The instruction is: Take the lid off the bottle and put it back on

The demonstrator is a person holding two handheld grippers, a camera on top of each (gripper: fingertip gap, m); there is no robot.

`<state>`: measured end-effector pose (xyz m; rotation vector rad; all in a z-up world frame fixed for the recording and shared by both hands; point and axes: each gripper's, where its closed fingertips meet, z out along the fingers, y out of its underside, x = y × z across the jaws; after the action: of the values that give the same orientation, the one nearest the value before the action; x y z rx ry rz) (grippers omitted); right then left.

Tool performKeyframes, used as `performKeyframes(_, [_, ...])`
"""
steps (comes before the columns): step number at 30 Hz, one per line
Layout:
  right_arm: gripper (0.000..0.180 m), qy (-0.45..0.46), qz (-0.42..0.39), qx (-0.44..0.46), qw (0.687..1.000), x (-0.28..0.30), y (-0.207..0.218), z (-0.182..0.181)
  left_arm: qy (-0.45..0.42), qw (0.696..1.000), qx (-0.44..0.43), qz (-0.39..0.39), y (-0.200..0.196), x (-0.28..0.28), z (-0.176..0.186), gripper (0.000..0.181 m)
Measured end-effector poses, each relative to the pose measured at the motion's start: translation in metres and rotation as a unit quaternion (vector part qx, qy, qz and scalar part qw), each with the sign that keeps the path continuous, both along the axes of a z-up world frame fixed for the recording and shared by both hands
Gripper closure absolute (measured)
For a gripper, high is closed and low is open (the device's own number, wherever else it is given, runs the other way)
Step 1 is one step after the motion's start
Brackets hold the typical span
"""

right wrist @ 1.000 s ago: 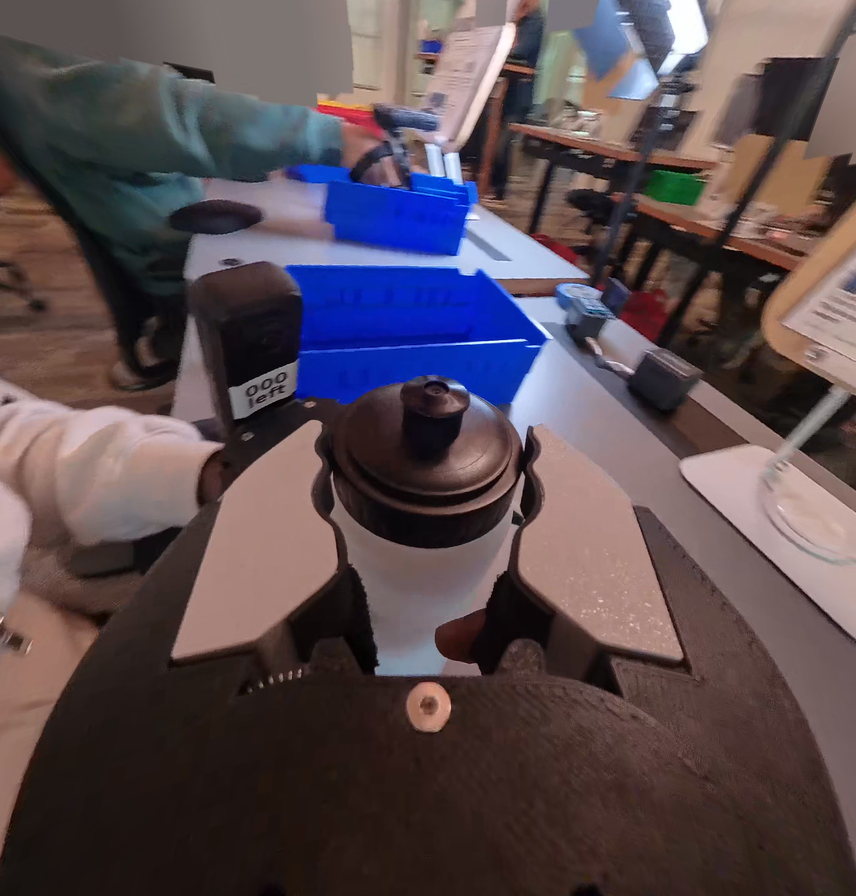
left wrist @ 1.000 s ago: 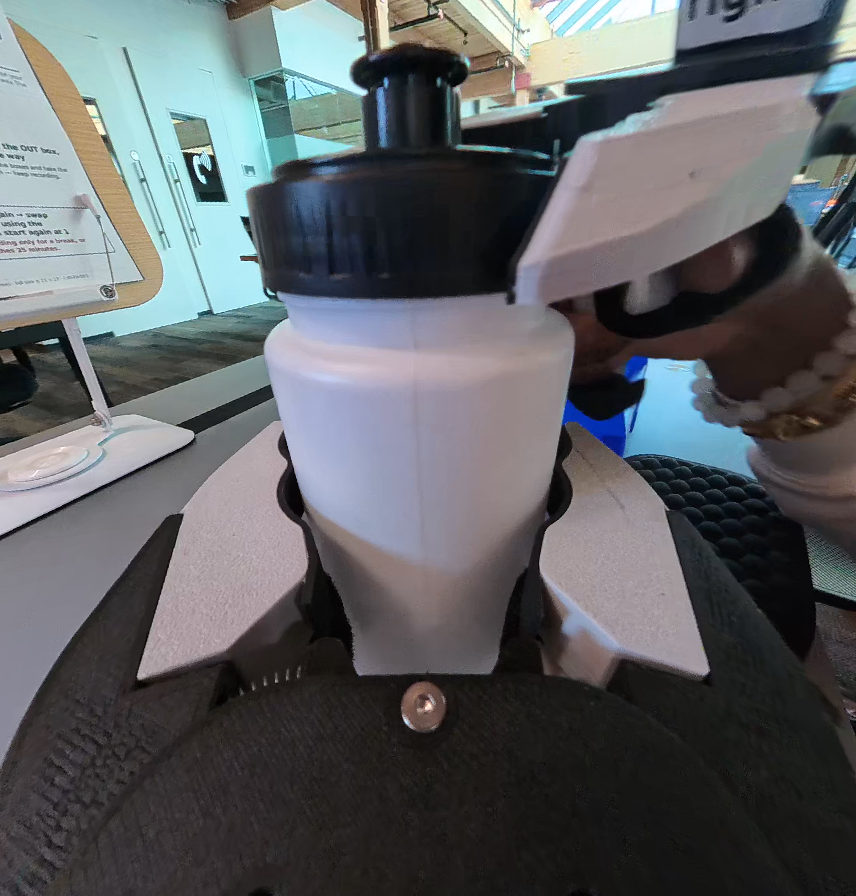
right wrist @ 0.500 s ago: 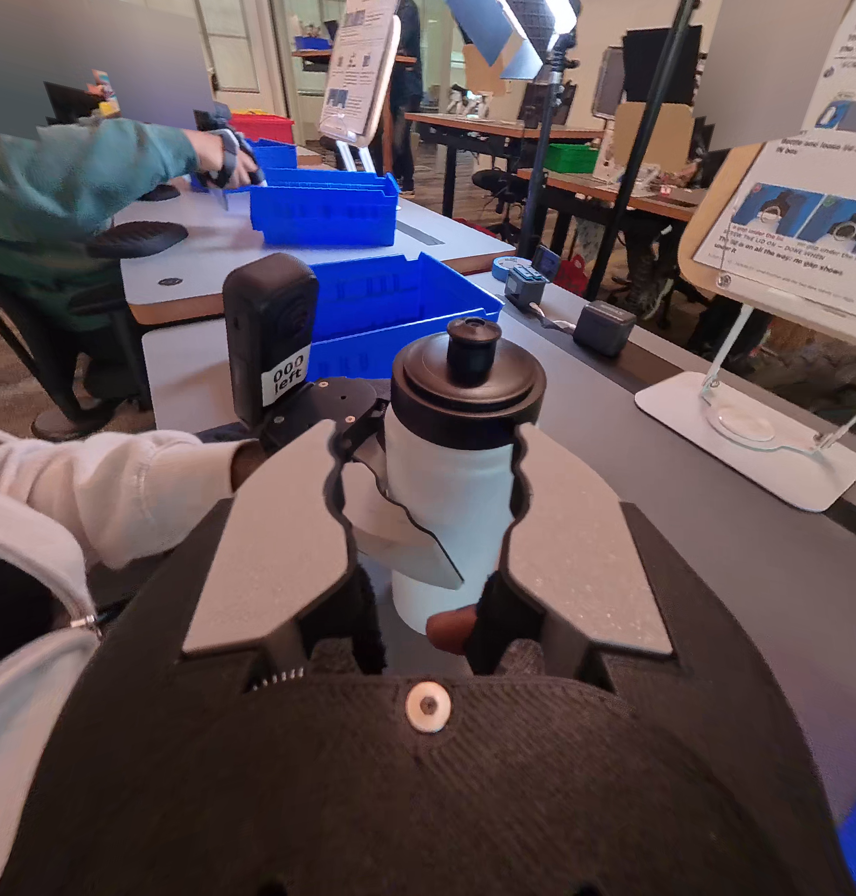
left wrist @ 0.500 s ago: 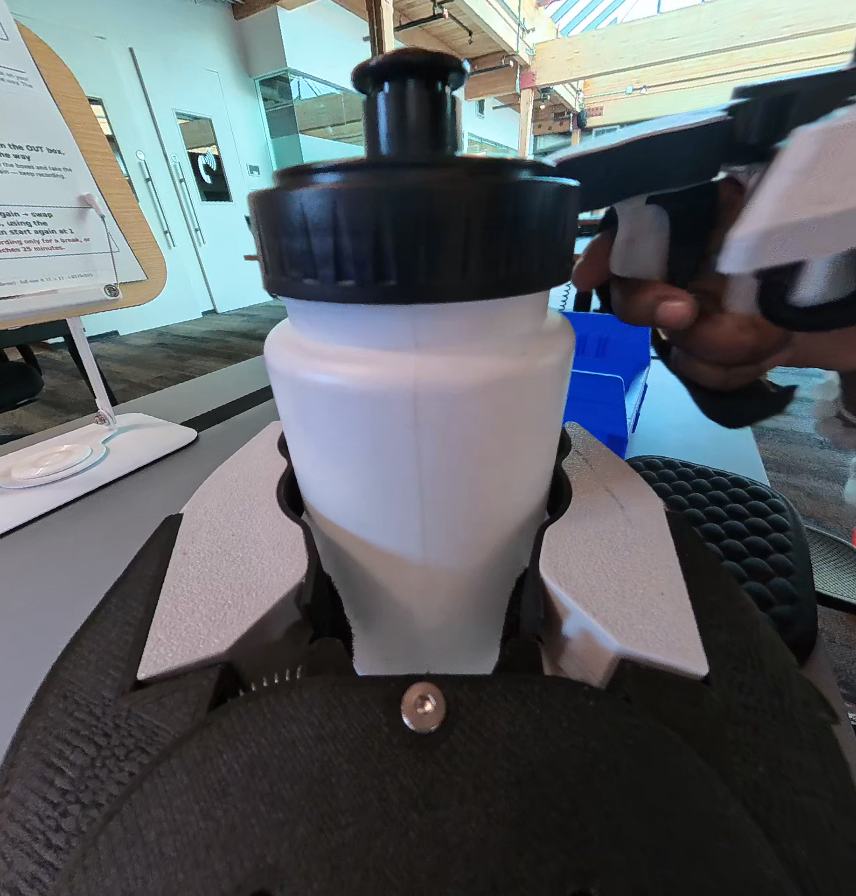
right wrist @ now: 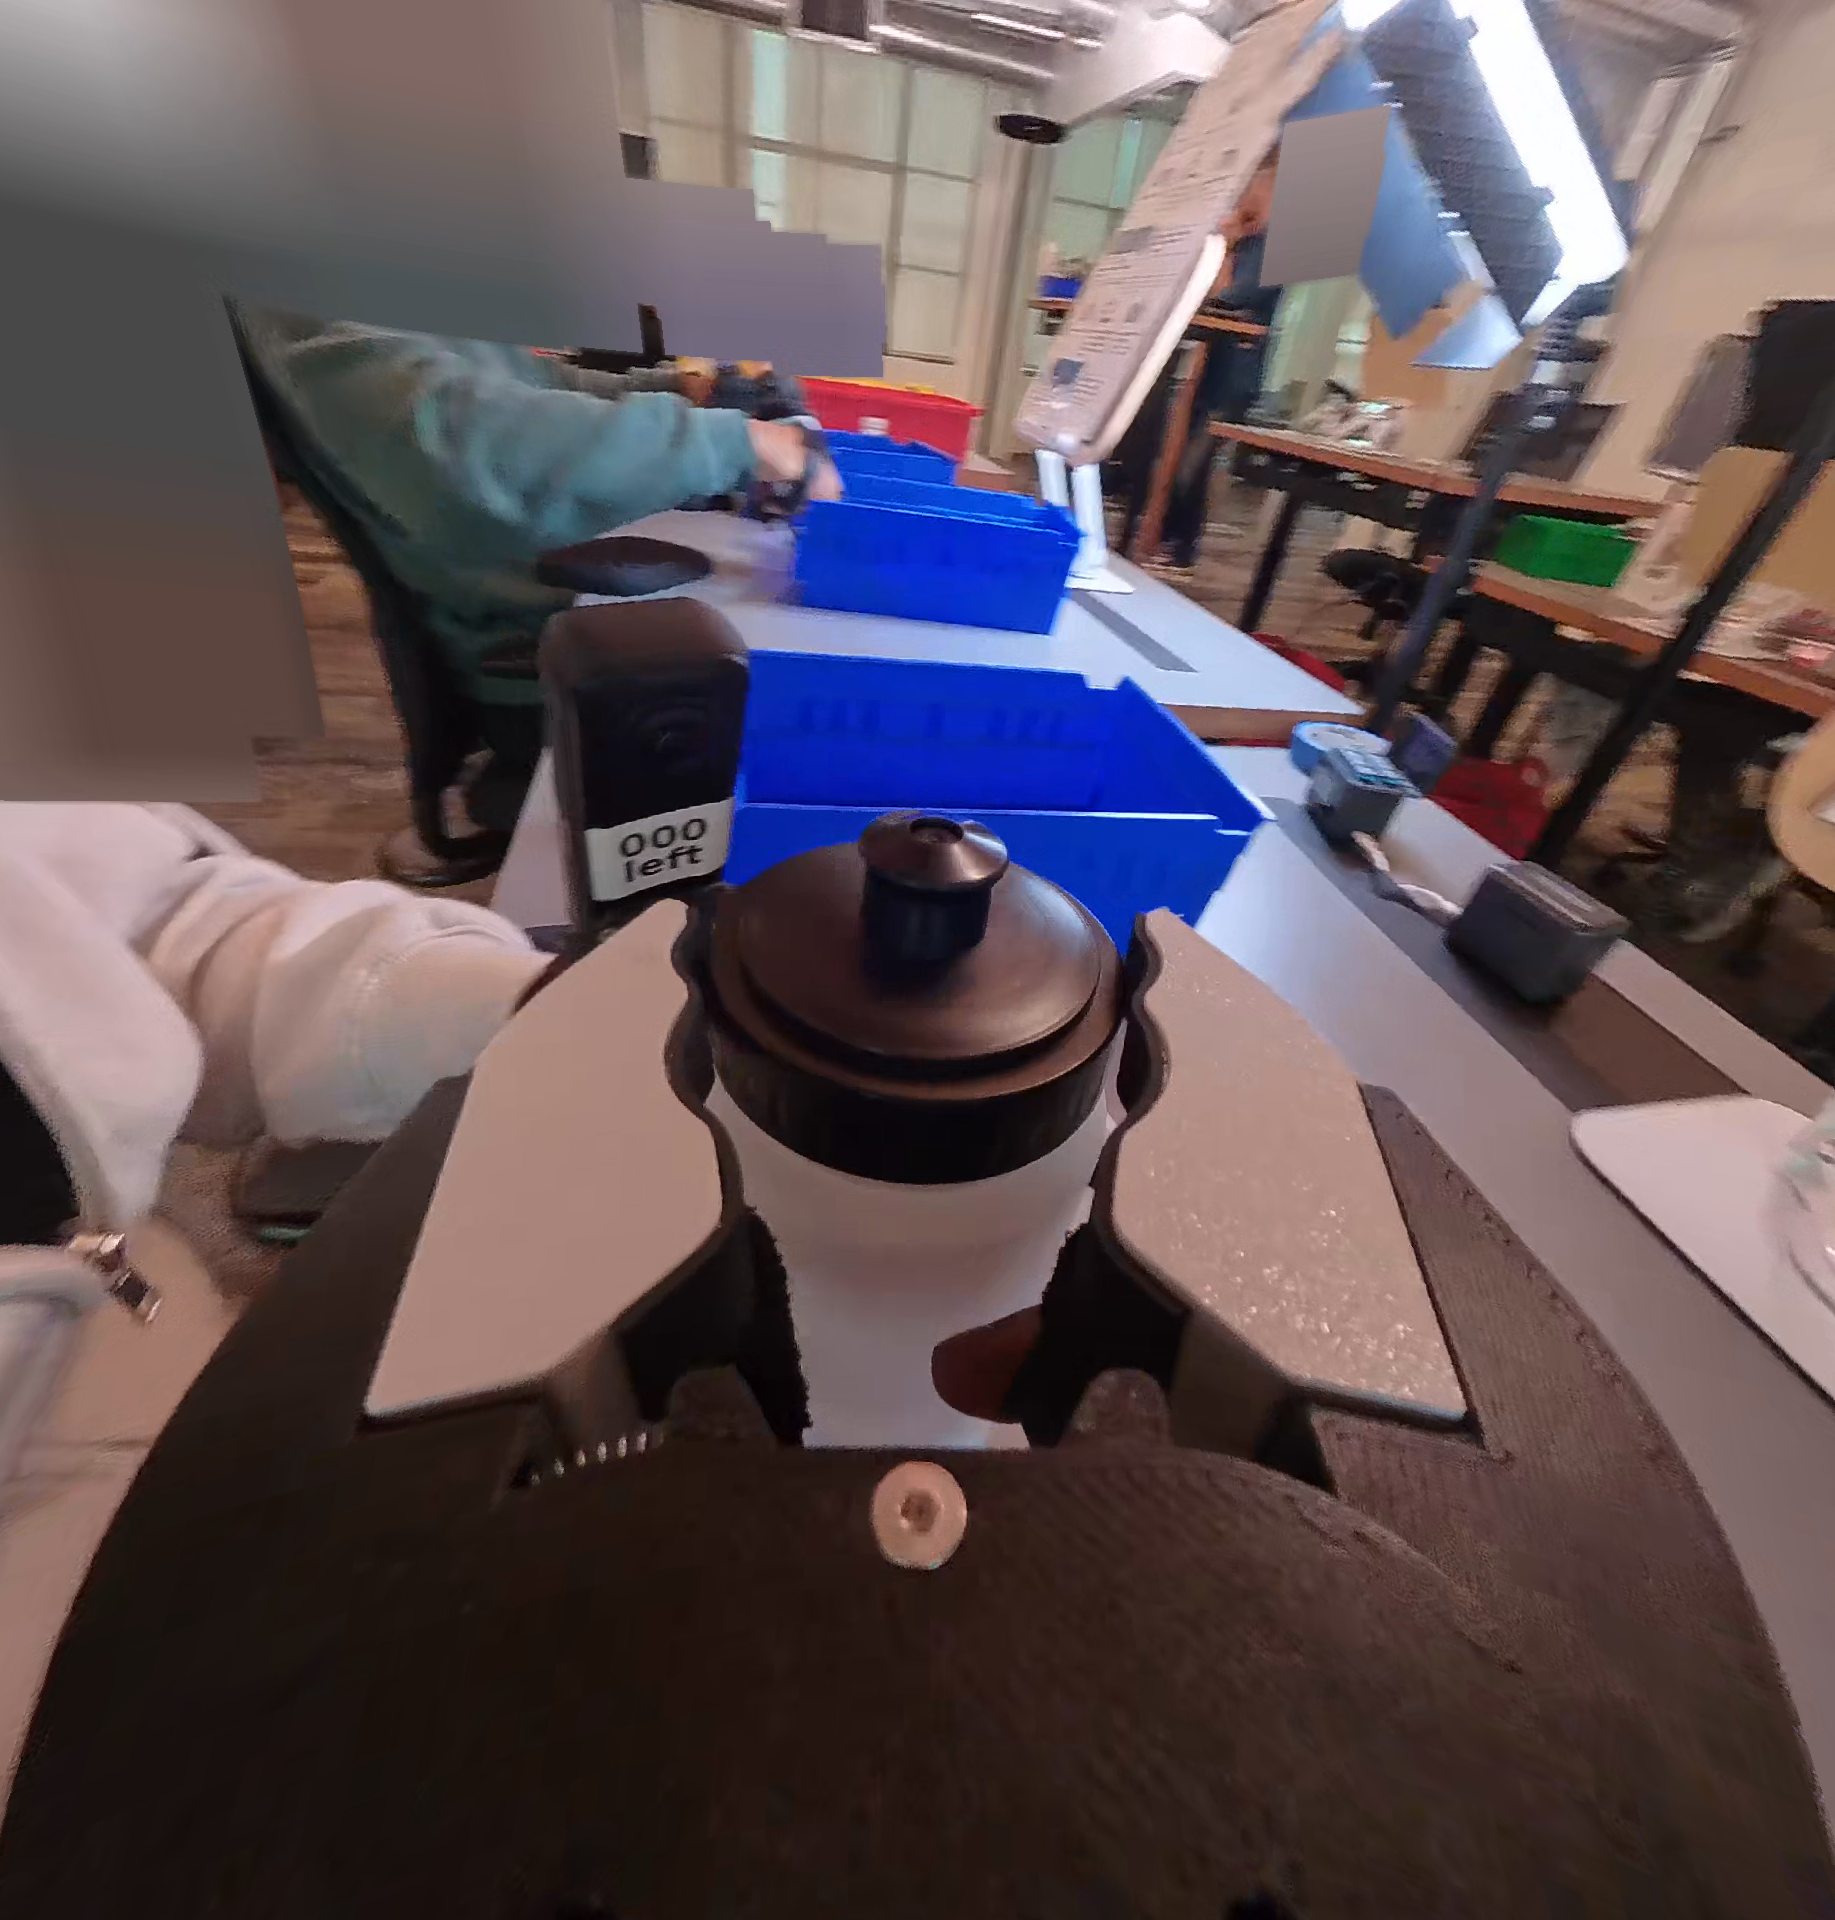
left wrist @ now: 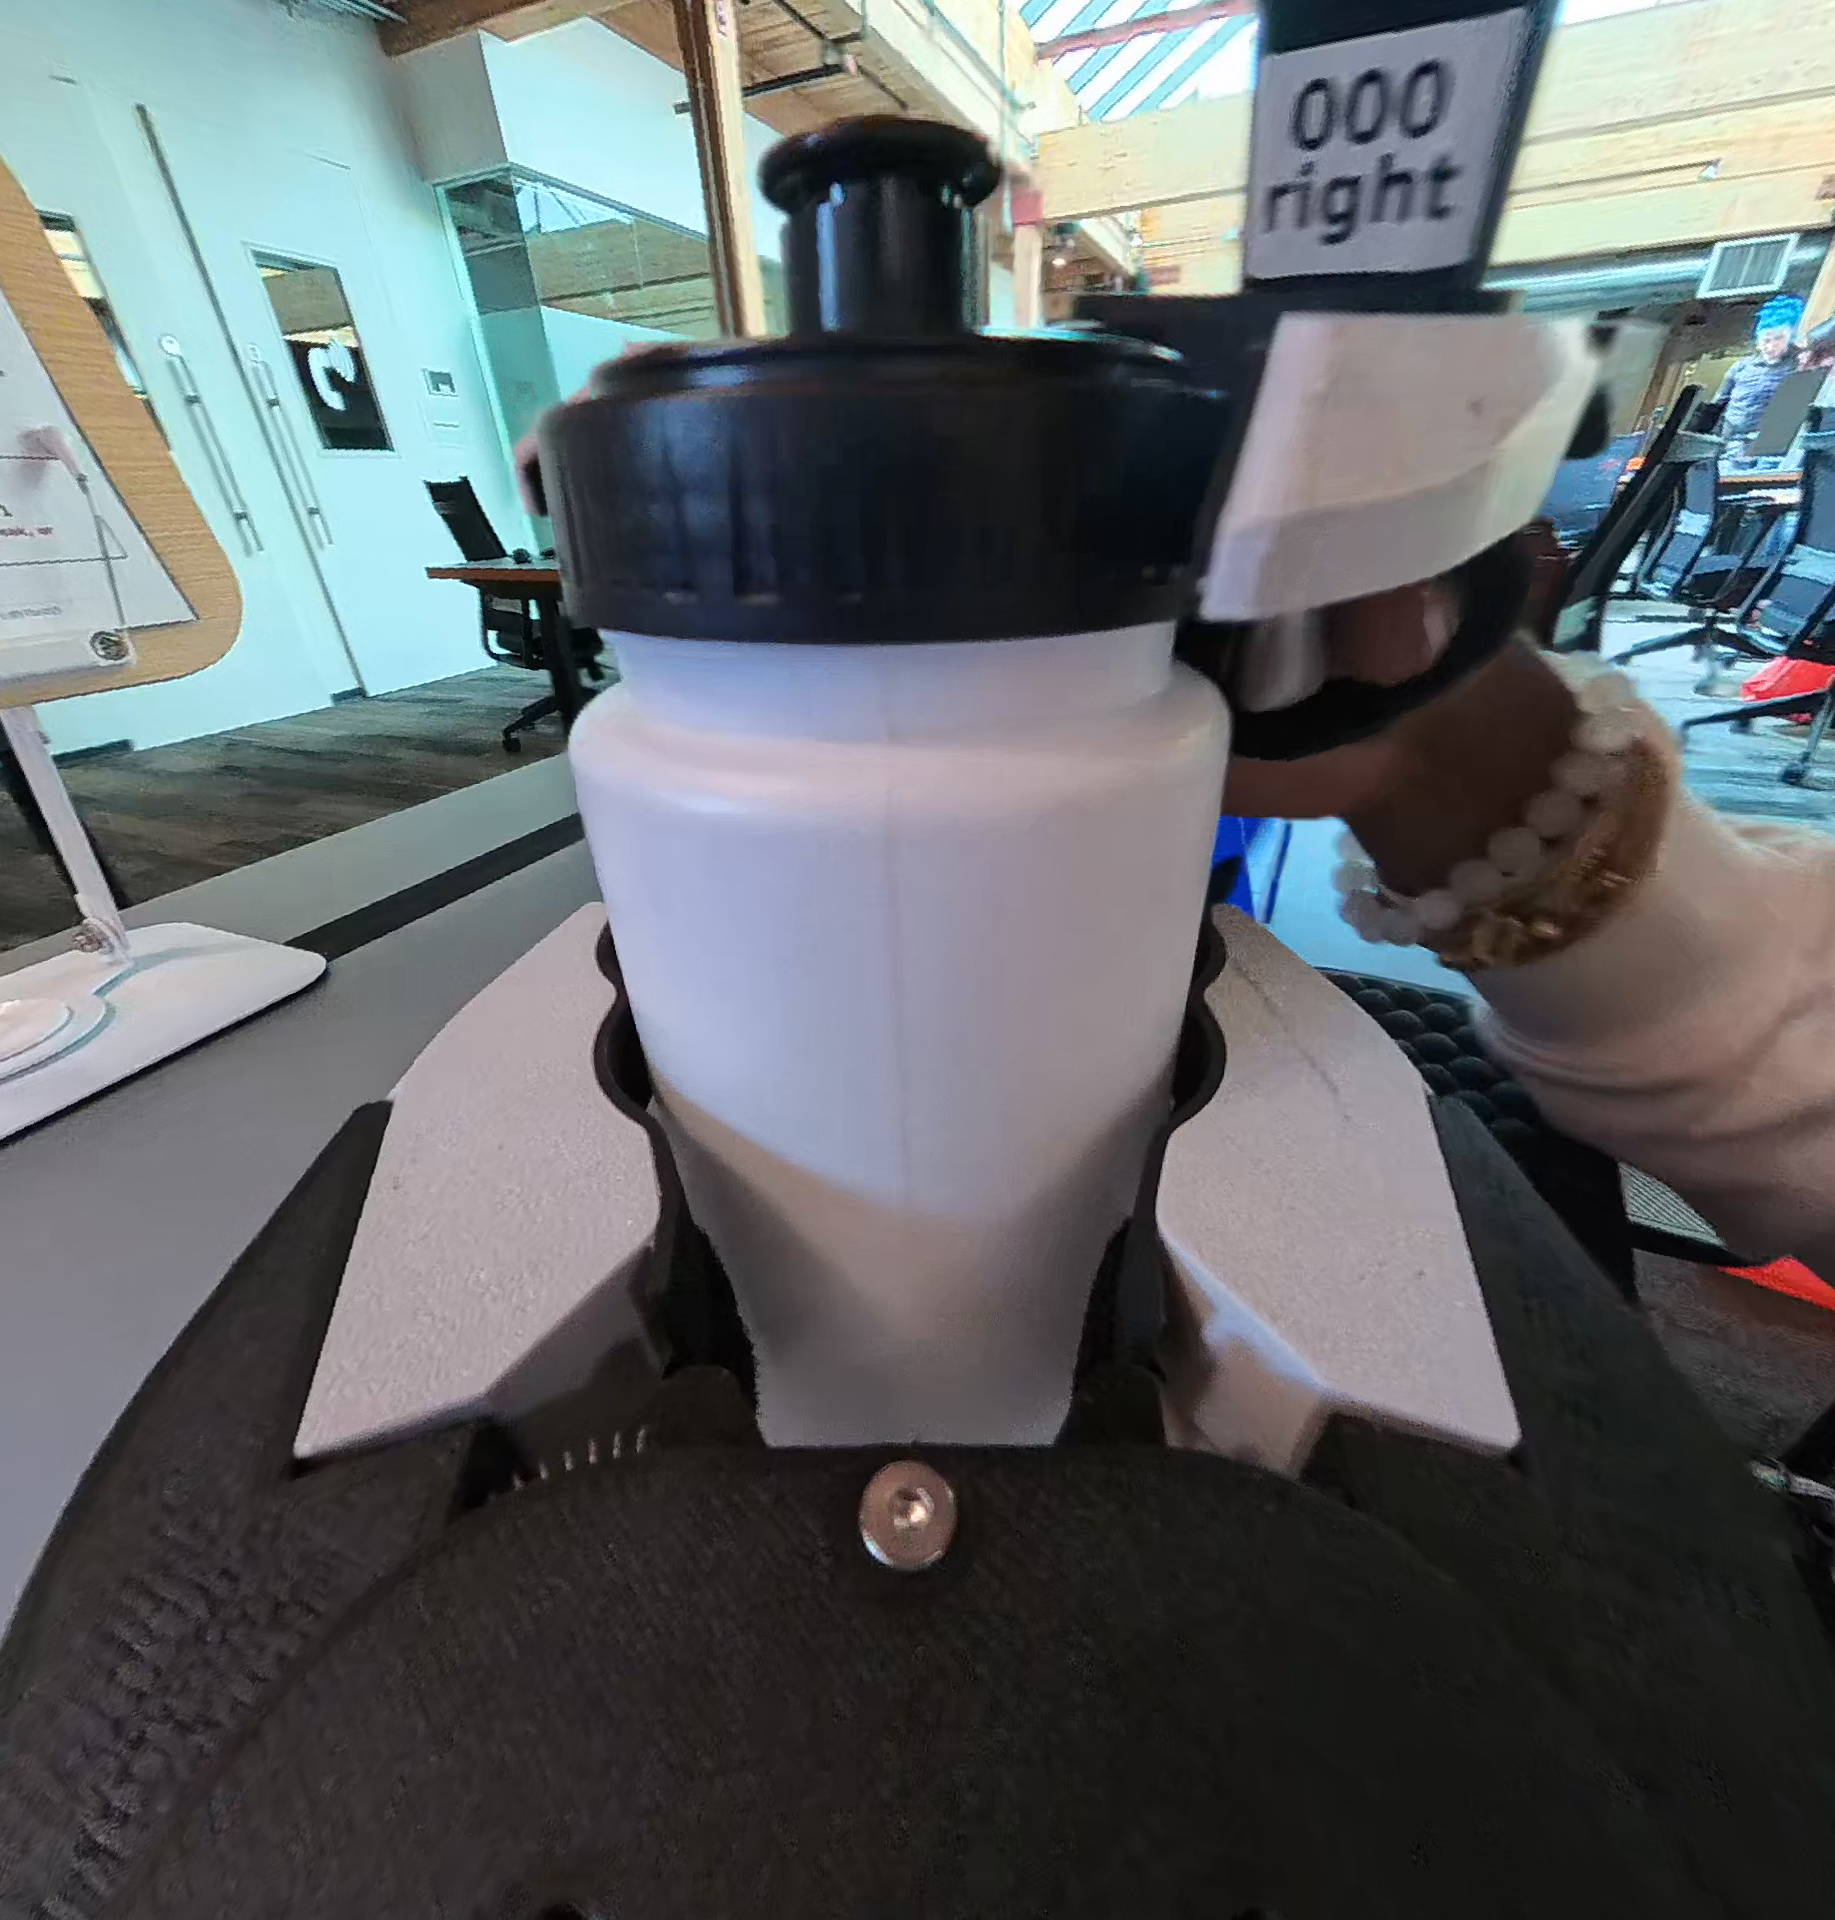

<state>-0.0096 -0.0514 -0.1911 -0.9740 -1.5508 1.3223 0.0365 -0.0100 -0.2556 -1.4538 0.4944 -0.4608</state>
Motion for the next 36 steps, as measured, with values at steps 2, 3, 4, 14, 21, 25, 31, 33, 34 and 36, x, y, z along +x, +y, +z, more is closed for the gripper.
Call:
performKeyframes(2, [0.103, 0.001, -0.076, -0.009, 0.997, -0.002, 0.004, 0.000, 0.001, 1.000, -0.001, 0.016, 0.001, -0.001, 0.000, 0.081])
performKeyframes(3, [0.103, 0.003, -0.122, -0.011, 0.993, -0.002, 0.007, 0.000, 0.001, 1.000, 0.000, 0.021, 0.001, -0.001, 0.000, 0.081])
performKeyframes(4, [0.103, 0.001, -0.169, -0.009, 0.986, -0.002, 0.009, -0.001, 0.002, 1.000, 0.002, 0.022, 0.001, -0.001, 0.000, 0.081])
performKeyframes(14, [0.078, -0.037, 0.056, -0.016, 0.998, 0.013, -0.012, -0.004, -0.017, 0.998, 0.004, -0.064, -0.013, 0.010, 0.001, 0.081])
performKeyframes(21, [0.101, -0.015, 0.067, 0.011, 0.998, 0.009, -0.020, -0.009, -0.016, 0.996, 0.013, -0.081, -0.020, 0.017, 0.002, 0.081])
performKeyframes(25, [0.101, -0.003, -0.108, -0.015, 0.994, 0.003, -0.005, -0.009, -0.018, 0.999, 0.011, -0.041, -0.014, 0.013, 0.002, 0.081])
performKeyframes(31, [0.087, -0.019, -0.162, 0.029, 0.986, 0.006, -0.008, -0.011, -0.013, 0.999, 0.016, -0.049, -0.015, 0.014, 0.002, 0.081])
performKeyframes(33, [0.072, -0.026, -0.059, 0.010, 0.998, 0.009, -0.019, -0.010, -0.016, 0.998, 0.016, -0.067, -0.017, 0.016, 0.002, 0.081])
performKeyframes(34, [0.071, -0.025, -0.010, 0.000, 1.000, 0.013, -0.023, -0.008, -0.017, 0.997, 0.016, -0.073, -0.018, 0.016, 0.002, 0.081])
performKeyframes(36, [0.074, -0.013, 0.044, -0.003, 0.999, 0.017, -0.021, -0.002, -0.017, 0.997, 0.016, -0.080, -0.019, 0.017, 0.002, 0.081])
